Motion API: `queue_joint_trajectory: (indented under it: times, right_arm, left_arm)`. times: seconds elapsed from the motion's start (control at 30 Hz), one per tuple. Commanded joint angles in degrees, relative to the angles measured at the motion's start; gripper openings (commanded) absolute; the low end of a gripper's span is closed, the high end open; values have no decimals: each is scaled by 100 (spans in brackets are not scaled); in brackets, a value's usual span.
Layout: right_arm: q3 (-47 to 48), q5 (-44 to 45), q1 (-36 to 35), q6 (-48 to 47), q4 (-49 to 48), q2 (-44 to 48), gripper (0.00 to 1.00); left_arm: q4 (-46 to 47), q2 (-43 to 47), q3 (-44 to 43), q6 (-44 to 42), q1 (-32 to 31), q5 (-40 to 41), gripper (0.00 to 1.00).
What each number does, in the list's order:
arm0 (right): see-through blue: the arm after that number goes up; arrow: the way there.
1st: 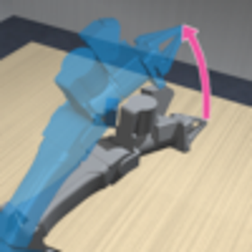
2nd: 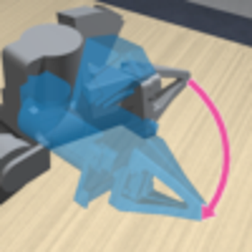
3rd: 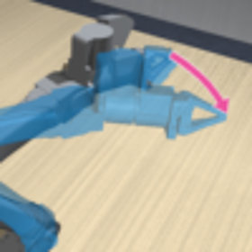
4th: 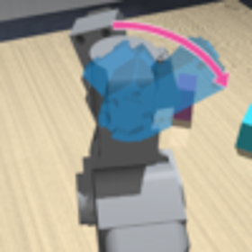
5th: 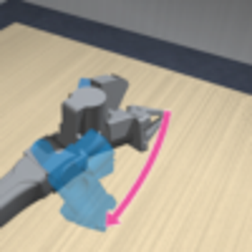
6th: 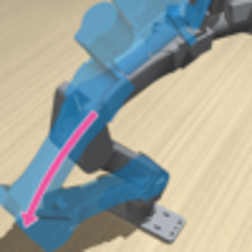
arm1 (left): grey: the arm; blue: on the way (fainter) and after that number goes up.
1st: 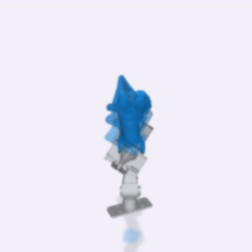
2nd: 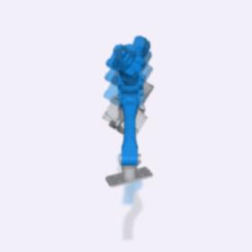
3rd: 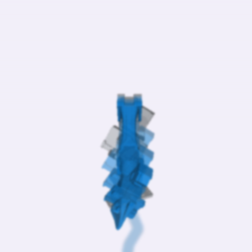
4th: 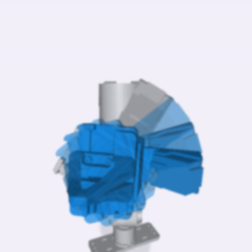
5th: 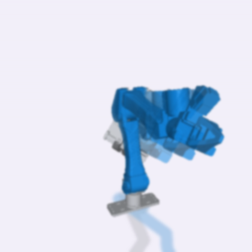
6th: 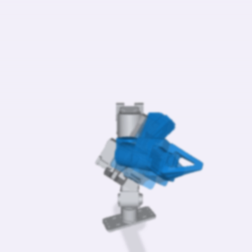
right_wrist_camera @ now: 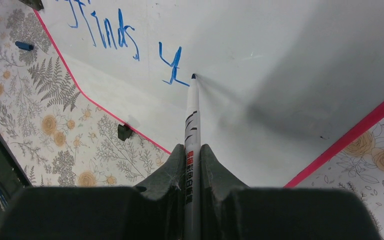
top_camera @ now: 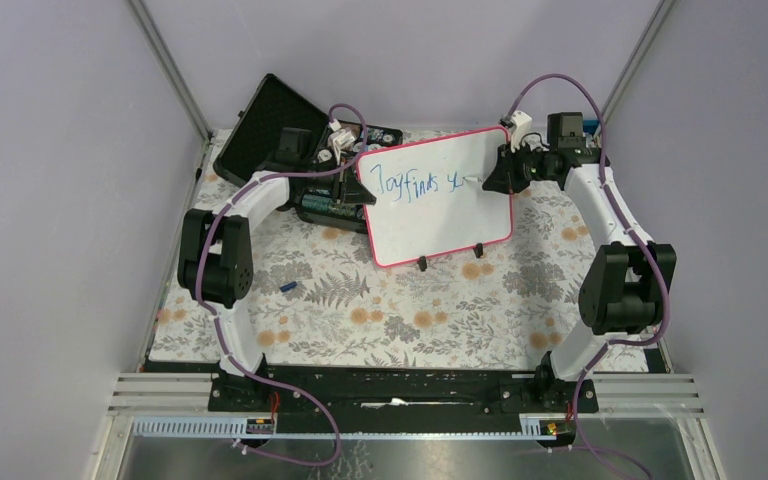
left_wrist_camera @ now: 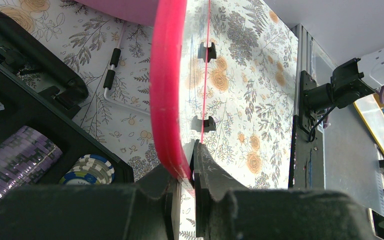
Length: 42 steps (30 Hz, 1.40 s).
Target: Write a sentence on the whiteboard
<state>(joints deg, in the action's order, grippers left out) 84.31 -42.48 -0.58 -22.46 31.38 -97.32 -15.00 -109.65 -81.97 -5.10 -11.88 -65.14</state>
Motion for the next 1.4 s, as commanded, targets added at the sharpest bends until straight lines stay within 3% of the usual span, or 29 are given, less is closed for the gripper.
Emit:
queue_joint_trajectory:
  times: [0.0,0.8,1.03,1.37]
  right_arm:
    - [279,-19,-15,45,-54,-6,0]
    - [239,2,-329,41,-45,-53,0]
    - [174,-686,21,54,146,340,0]
    - [114,-365,251,-133,148,307,0]
  left_arm:
    - [-105,29,33,-641,-113,625,0]
    - [-105,31,58,-650,-113,643,0]
    - [-105,50,81,-644,-113,641,0]
    - [-104,50,44,-619,-113,621,0]
